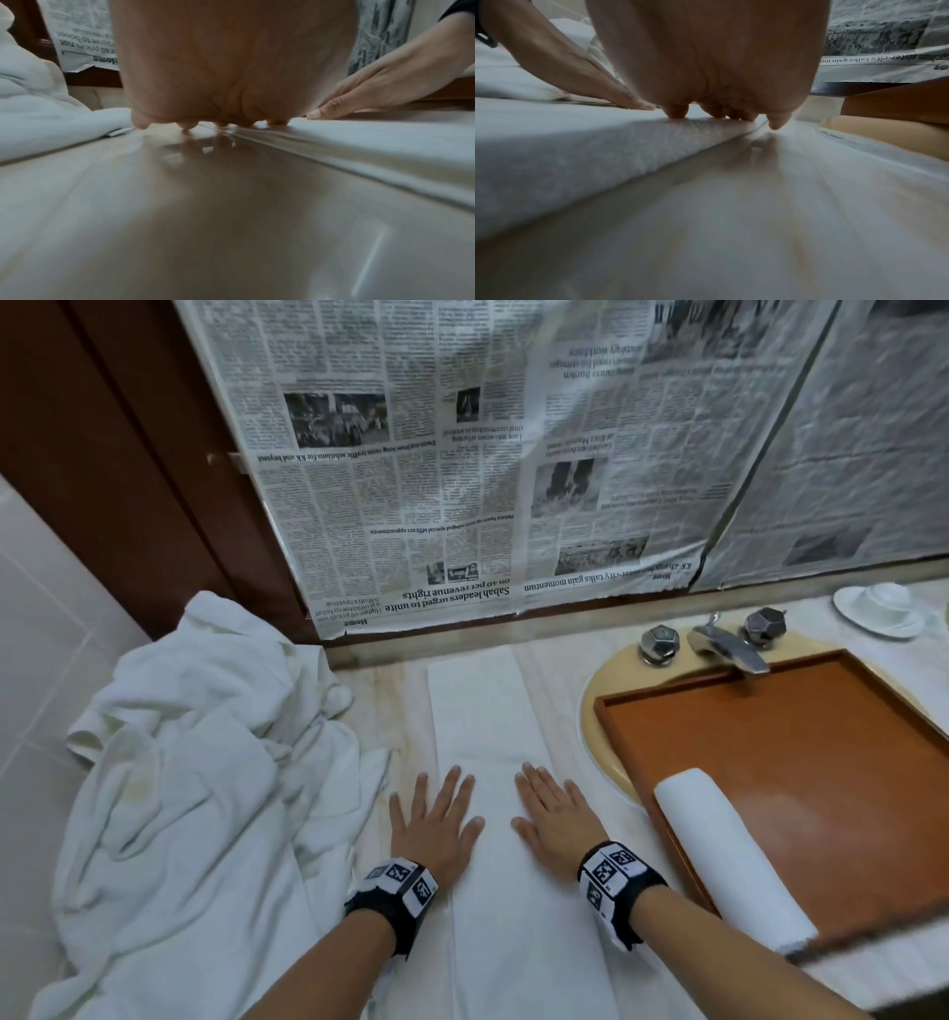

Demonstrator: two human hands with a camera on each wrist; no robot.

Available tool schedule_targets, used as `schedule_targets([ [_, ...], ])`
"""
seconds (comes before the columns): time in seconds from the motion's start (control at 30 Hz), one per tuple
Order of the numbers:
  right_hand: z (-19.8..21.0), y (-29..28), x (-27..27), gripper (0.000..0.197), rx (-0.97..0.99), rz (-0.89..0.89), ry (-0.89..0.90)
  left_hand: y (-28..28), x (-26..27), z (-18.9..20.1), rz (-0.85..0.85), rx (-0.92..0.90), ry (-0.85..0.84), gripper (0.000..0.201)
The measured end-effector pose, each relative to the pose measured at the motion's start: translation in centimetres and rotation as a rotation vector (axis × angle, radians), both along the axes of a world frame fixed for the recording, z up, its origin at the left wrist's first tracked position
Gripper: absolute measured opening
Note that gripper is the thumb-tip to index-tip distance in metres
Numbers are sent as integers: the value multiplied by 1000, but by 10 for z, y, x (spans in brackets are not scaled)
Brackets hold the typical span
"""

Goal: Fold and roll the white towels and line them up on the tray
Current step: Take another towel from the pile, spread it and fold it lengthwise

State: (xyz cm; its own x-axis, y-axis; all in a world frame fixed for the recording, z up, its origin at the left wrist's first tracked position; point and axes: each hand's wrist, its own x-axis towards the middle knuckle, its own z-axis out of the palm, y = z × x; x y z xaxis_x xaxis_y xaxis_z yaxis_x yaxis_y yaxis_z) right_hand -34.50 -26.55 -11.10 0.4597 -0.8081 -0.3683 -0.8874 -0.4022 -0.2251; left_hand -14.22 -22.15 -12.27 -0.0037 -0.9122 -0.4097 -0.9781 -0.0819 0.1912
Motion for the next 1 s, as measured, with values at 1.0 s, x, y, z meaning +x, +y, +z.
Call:
schedule_targets([
  [1.0, -5, -14, -9, 91, -11, 110, -101, 10, -18, -3, 151, -82, 97, 80],
])
